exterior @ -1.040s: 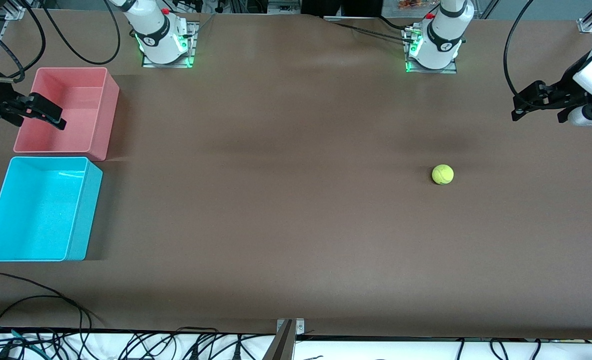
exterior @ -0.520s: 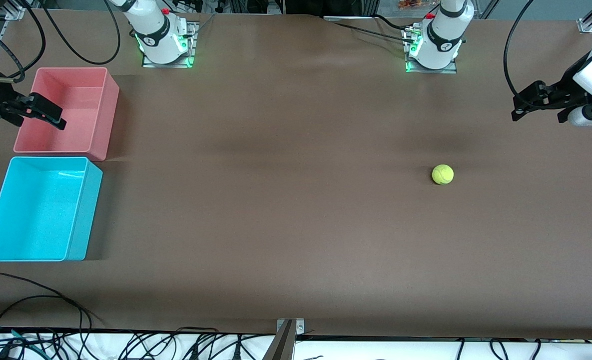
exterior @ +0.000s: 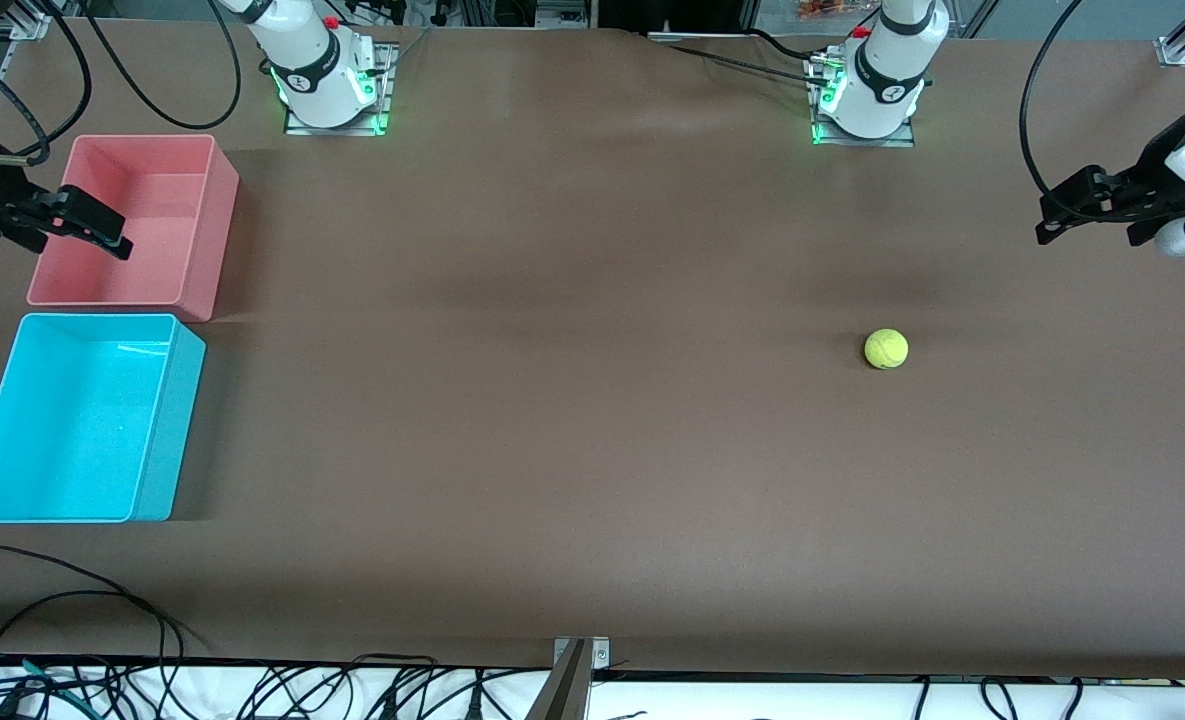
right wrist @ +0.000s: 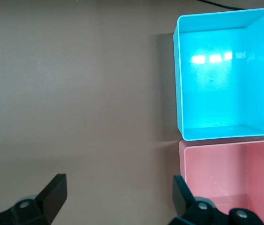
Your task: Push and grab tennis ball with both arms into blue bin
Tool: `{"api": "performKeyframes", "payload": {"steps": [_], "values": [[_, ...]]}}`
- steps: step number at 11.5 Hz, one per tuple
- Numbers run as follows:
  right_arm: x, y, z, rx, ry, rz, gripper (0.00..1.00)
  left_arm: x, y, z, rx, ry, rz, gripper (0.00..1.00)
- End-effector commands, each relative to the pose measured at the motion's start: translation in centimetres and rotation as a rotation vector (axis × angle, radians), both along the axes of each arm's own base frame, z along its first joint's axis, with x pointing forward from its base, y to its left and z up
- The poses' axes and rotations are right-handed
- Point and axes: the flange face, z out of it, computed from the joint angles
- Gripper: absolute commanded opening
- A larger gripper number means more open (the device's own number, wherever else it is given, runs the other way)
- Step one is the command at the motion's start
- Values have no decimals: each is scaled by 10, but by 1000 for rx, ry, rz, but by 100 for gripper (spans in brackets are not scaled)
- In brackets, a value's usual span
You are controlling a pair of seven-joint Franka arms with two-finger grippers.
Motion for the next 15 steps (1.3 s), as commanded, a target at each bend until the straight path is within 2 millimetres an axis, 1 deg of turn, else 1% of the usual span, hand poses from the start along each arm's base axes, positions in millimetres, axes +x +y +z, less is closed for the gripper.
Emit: {"api": "performKeyframes", "payload": {"steps": [1,3,4,5,6,7,9,11,12,14,15], "values": [[1,1,5,18,-5,6,100,1,-5,3,17,9,-5,100],[1,1,5,18,-5,6,100,1,-12,6,15,3,-22,100],[1,1,4,18,-5,6,100,0,-20,7,15,0,-34,100],[1,1,5,16,-5,6,100,0,-25,3,17,7,-45,100],[1,1,5,16,-6,6,100,-5,-29,3,18,9,-51,100],[1,1,5,16,-5,6,100,-1,-26,-8,17,24,-46,100],[1,1,5,18,-6,6,100,3,-23,-53,31,70,-46,100],[1,1,5,18,-5,6,100,7,-17,-73,34,62,-41,100],[1,1,5,18,-5,6,100,10,-17,-82,32,61,-41,100],[1,1,5,18,-5,6,100,16,-15,-118,26,20,-58,100],[1,1,5,18,-6,6,100,18,-1,-130,16,3,-89,100]]}}
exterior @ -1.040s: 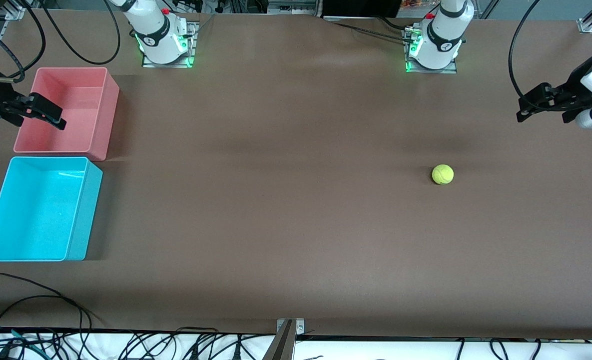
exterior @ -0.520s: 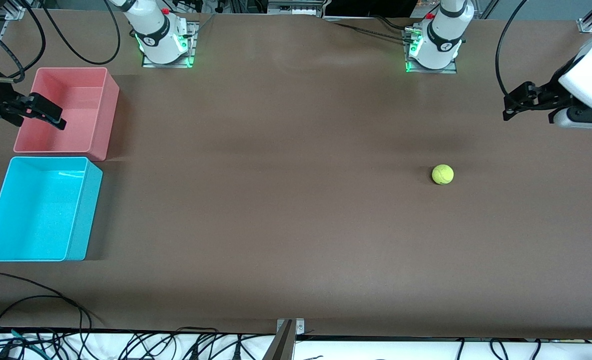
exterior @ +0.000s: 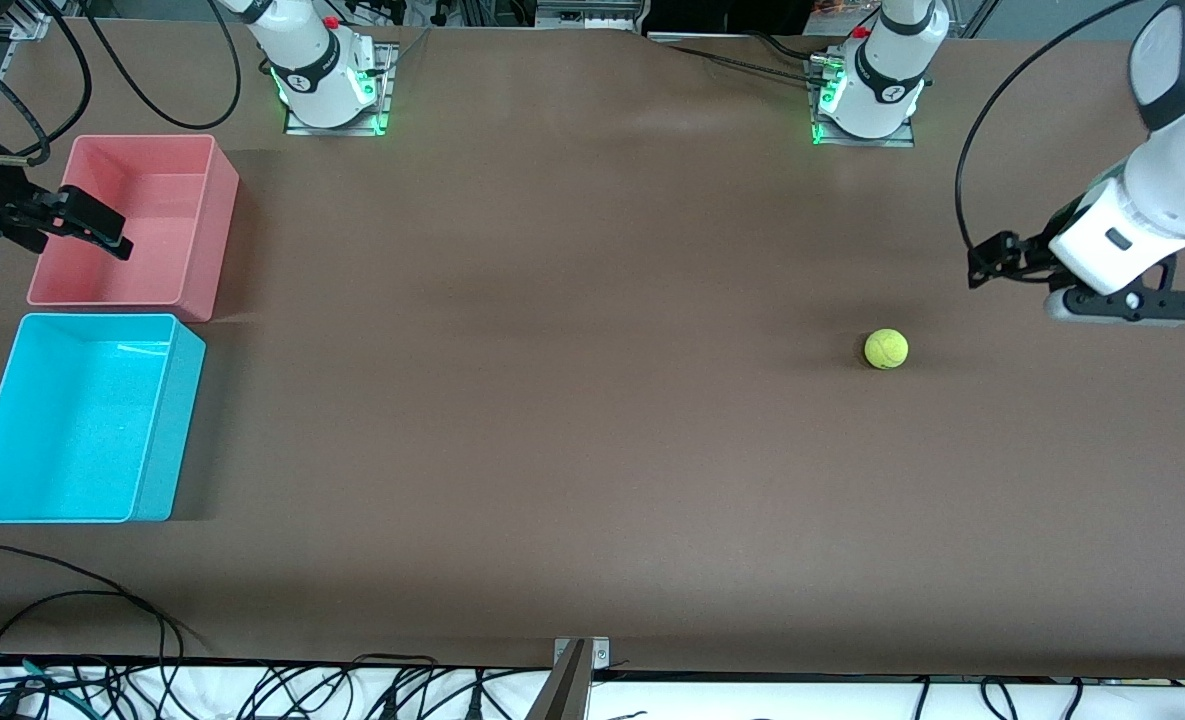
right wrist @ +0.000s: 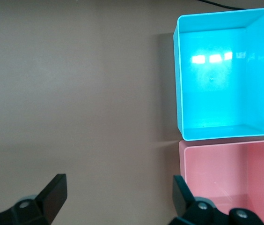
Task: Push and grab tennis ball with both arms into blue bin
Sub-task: 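Move the left gripper down toward the yellow tennis ball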
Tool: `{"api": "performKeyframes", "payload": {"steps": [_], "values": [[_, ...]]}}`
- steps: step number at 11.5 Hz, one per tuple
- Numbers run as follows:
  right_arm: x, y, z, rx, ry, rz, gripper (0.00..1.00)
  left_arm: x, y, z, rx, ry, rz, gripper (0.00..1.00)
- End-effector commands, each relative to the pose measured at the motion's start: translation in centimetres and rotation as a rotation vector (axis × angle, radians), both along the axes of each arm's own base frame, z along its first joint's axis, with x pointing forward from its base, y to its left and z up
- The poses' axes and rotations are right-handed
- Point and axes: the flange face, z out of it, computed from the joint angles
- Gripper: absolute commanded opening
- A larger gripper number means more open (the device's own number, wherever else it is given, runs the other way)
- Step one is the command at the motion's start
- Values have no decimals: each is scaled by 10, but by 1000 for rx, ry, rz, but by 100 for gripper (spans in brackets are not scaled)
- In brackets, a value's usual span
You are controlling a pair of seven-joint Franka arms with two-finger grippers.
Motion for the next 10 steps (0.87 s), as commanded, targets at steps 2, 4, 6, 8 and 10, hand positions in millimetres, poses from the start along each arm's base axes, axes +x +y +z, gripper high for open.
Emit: {"api": "performKeyframes", "payload": {"steps": [2,4,6,8,10], "values": [[1,1,5,18,-5,6,100,9,22,-57,6,-53,-80,100],[1,1,5,18,-5,5,100,12,23,-103,6,2,-76,100],[1,1,5,18,-7,5,100,15,23,-135,3,-21,-76,100],[1,1,5,18,-7,6,100,16,22,-167,-1,-64,-78,100],[1,0,5,18,-7,3,100,12,22,-191,2,-44,-95,27]]}}
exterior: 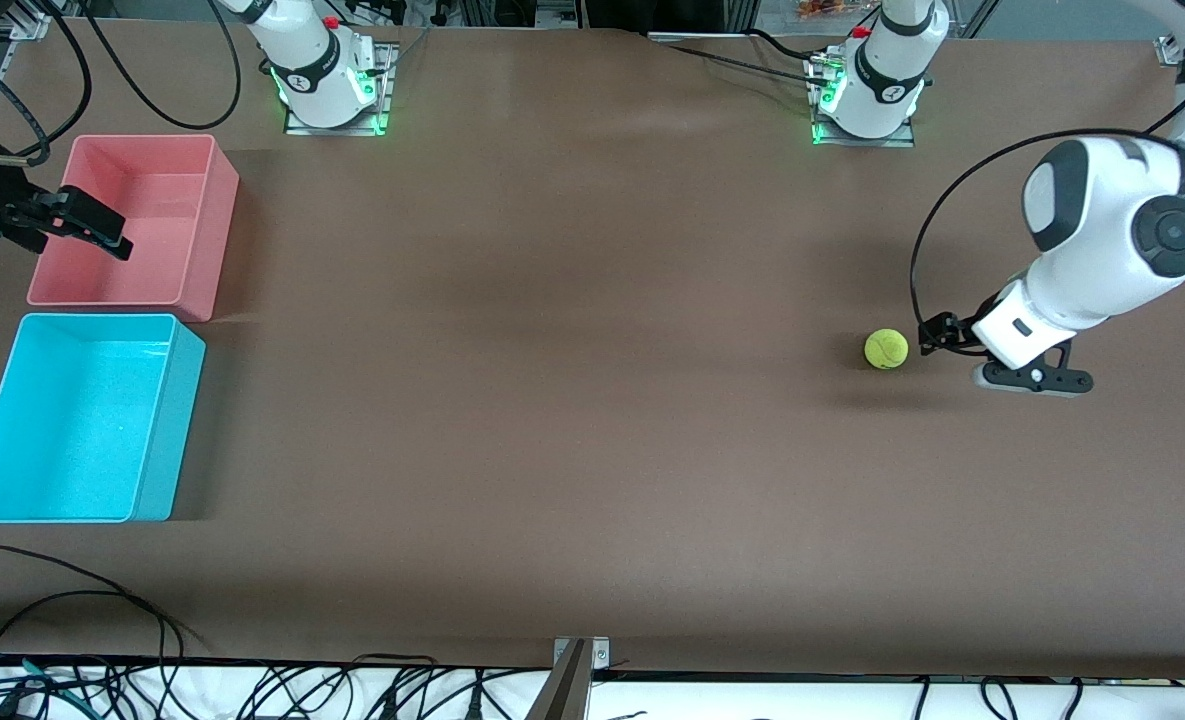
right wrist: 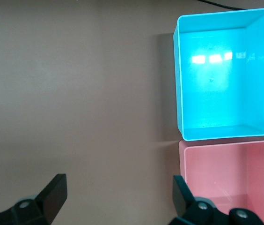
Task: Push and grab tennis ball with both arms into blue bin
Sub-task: 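Move the left gripper down toward the yellow tennis ball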
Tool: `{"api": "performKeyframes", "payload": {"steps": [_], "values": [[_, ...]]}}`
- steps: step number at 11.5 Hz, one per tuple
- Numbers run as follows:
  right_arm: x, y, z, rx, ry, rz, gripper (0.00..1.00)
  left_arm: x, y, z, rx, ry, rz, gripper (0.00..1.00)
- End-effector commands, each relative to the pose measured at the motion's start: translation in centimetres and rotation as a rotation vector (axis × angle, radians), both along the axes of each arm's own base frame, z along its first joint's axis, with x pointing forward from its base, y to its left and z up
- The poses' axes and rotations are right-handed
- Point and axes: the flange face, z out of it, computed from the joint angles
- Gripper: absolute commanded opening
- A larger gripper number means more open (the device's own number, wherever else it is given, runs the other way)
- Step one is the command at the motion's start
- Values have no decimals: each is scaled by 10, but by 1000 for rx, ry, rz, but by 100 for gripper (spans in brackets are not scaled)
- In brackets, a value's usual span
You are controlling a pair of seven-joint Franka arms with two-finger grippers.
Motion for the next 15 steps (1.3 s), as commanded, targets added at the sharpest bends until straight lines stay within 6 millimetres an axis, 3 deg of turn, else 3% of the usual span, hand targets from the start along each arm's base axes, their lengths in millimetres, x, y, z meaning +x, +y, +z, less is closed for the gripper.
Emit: {"api": "performKeyframes", "payload": {"steps": [1,5,9,12,15], "values": [[1,0,5,18,-6,3,100,-9,1,-29,21,21,-46,3],[1,0,5,18,-5,5,100,-13,2,-44,-10,47,-325,0],[1,0,5,18,-6,3,100,-27,34,-82,-110,-15,-635,0],[1,0,5,18,-6,3,100,-29,37,-95,-117,-3,-881,0],[1,-1,5,18,-6,3,100,-28,39,-104,11,76,-1136,0]]}}
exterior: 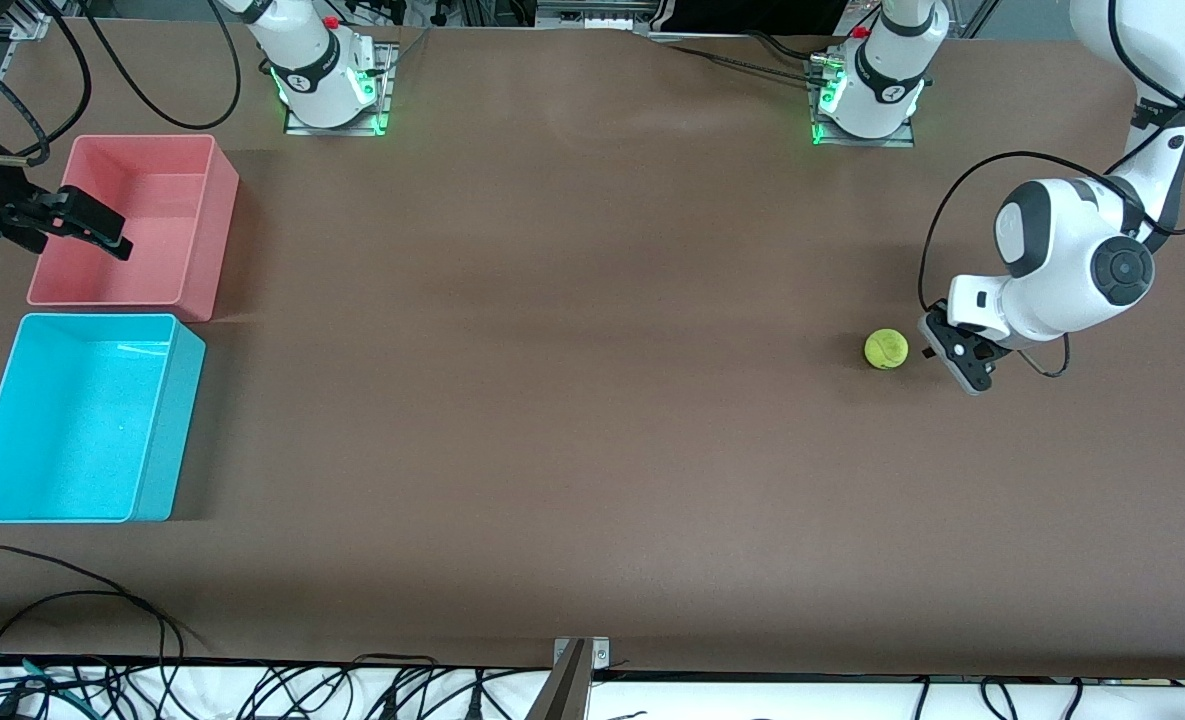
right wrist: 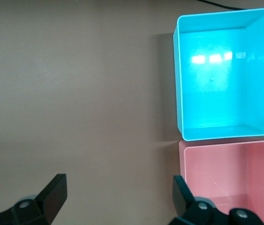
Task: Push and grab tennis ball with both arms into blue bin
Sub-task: 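Lower the left gripper beside the tennis ball, fingers closed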
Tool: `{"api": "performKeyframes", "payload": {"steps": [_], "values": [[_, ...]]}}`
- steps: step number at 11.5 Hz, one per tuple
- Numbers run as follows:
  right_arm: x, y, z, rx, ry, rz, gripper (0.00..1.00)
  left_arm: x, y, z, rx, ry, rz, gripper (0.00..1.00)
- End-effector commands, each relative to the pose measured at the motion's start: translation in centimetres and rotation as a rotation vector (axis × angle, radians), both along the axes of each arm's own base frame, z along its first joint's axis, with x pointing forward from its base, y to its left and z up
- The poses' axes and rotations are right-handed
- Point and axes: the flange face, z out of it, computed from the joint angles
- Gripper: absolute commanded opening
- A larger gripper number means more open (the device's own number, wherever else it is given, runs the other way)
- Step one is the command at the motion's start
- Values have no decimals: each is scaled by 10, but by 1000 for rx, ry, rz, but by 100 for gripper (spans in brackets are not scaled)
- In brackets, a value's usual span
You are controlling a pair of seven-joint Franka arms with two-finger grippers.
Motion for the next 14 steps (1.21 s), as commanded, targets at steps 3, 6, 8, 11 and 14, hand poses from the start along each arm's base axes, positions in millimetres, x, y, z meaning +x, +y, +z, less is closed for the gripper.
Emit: {"api": "performKeyframes", "payload": {"steps": [3,6,8,11,14], "values": [[1,-1,5,18,-6,2,100,4,1,-19,108,-31,-273,0],[1,-1,5,18,-6,4,100,3,14,-38,56,-66,-366,0],[1,-1,5,18,-6,4,100,3,14,-50,18,-73,-389,0],[1,-1,5,18,-6,2,100,3,11,-56,12,-65,-393,0],[1,-1,5,18,-6,2,100,1,6,-64,7,-52,-400,0]]}}
